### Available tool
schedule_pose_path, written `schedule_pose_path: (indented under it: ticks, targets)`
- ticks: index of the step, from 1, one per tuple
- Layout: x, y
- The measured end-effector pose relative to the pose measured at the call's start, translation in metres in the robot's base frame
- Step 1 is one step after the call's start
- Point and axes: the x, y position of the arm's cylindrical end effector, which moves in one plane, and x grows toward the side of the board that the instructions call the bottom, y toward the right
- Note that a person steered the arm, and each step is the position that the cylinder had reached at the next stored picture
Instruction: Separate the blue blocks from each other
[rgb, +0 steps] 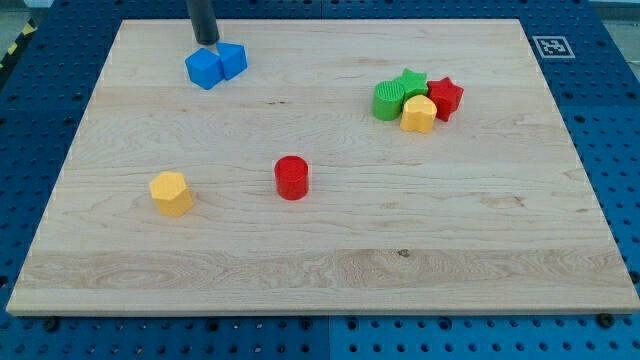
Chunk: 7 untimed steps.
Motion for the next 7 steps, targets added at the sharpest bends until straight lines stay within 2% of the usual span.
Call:
schedule_pose_path:
  ticks: [1, 3, 4, 7]
  targets:
    - [0.000, 0.000]
    - [0.048, 0.014]
    - [0.056, 0.035]
    - [0.036, 0.042]
